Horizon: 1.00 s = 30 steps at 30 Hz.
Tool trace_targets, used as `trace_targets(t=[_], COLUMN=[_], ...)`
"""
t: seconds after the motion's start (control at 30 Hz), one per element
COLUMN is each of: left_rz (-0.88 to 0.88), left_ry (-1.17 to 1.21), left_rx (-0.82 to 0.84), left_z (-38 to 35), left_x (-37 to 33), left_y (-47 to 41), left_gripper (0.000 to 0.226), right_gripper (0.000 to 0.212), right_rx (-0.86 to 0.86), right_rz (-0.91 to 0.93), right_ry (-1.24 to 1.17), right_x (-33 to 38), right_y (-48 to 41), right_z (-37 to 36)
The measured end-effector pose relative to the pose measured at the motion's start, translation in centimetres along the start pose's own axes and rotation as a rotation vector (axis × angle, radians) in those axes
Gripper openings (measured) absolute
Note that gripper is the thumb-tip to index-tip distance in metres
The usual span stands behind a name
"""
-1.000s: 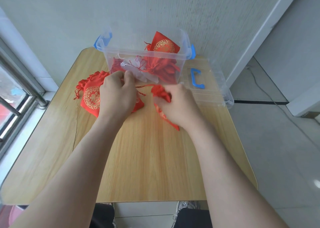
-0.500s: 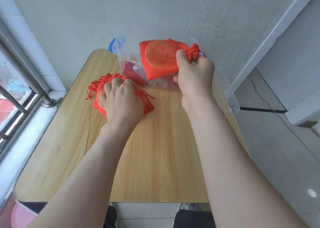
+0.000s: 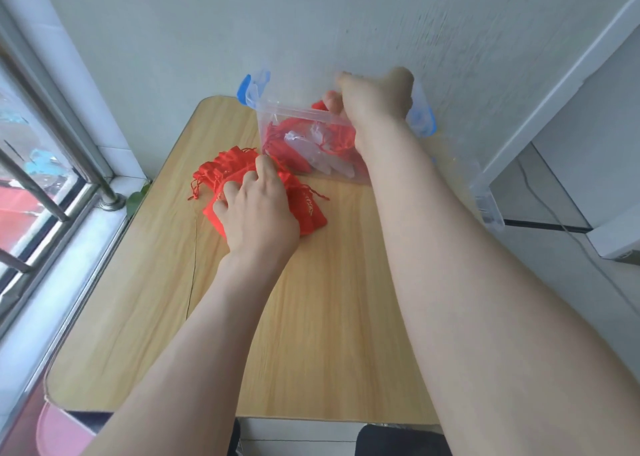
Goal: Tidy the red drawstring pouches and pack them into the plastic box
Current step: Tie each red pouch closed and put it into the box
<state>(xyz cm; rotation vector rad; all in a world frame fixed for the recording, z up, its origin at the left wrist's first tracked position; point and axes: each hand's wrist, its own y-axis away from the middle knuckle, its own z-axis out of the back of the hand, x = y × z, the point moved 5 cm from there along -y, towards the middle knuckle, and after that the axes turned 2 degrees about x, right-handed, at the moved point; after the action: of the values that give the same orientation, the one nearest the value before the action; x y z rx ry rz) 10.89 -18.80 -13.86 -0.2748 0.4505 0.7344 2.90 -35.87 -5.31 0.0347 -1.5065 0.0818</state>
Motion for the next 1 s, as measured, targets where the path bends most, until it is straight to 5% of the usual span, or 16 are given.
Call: trace_targets(t=[0.07, 0.2, 0.47, 0.57, 0.67, 0.87, 1.0], left_rz=[-0.004, -0.073, -0.299, -0.410, -0.426, -0.281, 0.109], left_ry=[0.025, 0.100, 0.371, 0.526, 0.654, 0.667, 0.785], left_rx=[-0.021, -0.081, -0.212, -0.213, -0.123, 0.025, 0.192], left_z=[-0.1, -0.1, 1.9, 3.0, 3.2, 1.8, 0.6], left_x=[0.1, 0.1, -2.6, -4.4, -5.3, -4.8, -3.6], left_y=[-0.2, -0.4, 1.0, 2.6, 3.3, 2.7, 1.9], left_gripper=[0.046, 0.022, 0.019, 0.014, 0.018, 0.028, 0.040], right_gripper=[0.006, 0.023, 0.021, 0.012, 0.020, 0.046, 0.034], right_rx=[-0.077, -0.102, 0.208, 0.330, 0.275, 0.108, 0.181], right_rz=[0.076, 0.254, -0.058, -0.055, -0.012, -0.003, 0.093], right_ry=[0.076, 0.169, 0.136, 0.058, 0.024, 0.040, 0.086], right_x=[-0.4, -1.5, -5.1, -4.7, -5.1, -6.5, -6.1], right_y=[0.8, 3.7, 10.4, 12.2, 12.7, 11.8, 11.0], right_z=[0.9, 2.6, 5.4, 5.6, 6.3, 9.3, 9.8])
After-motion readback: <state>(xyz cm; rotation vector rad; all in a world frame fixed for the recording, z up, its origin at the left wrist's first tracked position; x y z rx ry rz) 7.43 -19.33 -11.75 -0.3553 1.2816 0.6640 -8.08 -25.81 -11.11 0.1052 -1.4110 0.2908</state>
